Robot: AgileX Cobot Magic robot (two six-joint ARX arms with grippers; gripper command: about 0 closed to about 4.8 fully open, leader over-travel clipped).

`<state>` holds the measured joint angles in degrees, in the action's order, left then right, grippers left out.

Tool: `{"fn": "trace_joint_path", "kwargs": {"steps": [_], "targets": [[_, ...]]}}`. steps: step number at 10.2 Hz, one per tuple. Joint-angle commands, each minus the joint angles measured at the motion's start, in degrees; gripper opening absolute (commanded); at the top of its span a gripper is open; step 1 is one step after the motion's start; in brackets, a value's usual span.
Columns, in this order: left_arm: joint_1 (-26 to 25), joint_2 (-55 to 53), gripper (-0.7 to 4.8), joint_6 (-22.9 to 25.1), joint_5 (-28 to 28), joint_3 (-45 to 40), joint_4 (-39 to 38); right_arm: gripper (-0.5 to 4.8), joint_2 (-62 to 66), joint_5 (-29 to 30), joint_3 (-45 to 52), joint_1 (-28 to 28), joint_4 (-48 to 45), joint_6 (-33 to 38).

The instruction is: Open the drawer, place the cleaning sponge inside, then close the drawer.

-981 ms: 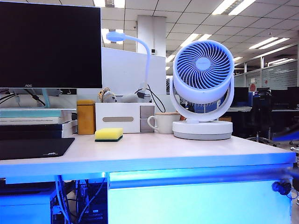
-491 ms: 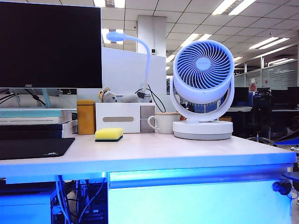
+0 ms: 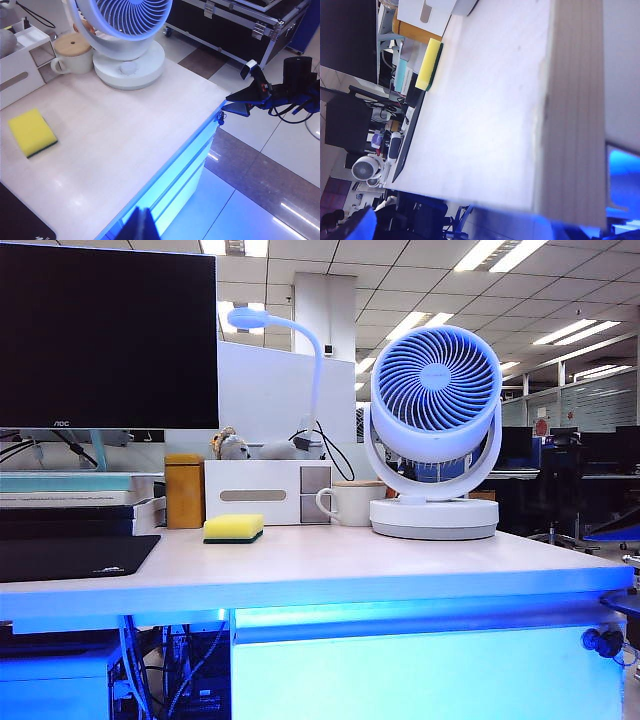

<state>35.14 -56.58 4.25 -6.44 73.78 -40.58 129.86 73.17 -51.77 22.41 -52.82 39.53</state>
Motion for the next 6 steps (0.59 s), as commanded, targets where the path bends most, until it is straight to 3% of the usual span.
{"fn": "trace_joint_path", "kwargs": {"steps": [1, 6], "targets": [[0.0, 0.07, -0.05, 0.02, 0.17, 0.24, 0.39, 4.79, -0.13, -0.81, -0.61, -0.2, -1.05, -0.07], [0.0, 0.07, -0.05, 0.02, 0.17, 0.24, 0.42, 4.79, 0.0, -1.57, -0.59, -1.03, 0.59, 1.33]]}}
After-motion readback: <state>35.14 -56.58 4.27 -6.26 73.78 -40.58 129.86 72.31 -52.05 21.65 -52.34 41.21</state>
